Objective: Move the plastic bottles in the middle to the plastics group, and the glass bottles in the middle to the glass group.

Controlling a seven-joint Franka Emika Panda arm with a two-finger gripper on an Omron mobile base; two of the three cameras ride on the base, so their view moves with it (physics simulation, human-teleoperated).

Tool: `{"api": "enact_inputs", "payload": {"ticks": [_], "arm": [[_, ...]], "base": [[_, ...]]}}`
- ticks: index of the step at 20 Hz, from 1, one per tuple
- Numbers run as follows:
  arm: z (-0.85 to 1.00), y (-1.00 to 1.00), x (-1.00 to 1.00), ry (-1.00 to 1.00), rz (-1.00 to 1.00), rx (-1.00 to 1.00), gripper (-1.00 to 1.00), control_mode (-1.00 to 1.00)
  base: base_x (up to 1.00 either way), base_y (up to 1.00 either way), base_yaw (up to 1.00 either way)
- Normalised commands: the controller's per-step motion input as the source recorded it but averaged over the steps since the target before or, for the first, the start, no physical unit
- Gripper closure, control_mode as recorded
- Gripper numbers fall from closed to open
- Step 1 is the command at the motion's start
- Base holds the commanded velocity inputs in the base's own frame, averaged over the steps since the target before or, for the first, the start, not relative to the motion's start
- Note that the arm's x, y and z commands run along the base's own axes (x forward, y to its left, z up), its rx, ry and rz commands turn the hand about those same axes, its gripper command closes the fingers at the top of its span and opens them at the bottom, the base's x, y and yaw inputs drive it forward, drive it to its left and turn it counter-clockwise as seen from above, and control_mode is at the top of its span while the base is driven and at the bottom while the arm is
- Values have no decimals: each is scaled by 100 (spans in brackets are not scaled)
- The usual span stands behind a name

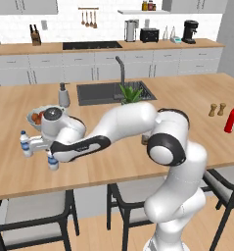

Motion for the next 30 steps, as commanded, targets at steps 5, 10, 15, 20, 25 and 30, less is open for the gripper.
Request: {"api": "enact_inputs", "payload": {"ticks": [5, 10, 15, 20, 25, 30], "arm": [[-18, 0, 0, 0, 0, 7, 100, -100], [-32, 0, 0, 0, 0, 2, 100, -100], [-32, 0, 0, 0, -1, 0, 100, -100], [-13, 0, 0, 0, 0, 0, 100, -100], [0, 0, 0, 0, 0, 0, -100, -100], [0, 0, 0, 0, 0, 0, -100, -100]], "base": [[0, 0, 0], [0, 0, 0], [0, 0, 0], [0, 0, 0], [0, 0, 0], [0, 0, 0]]}}
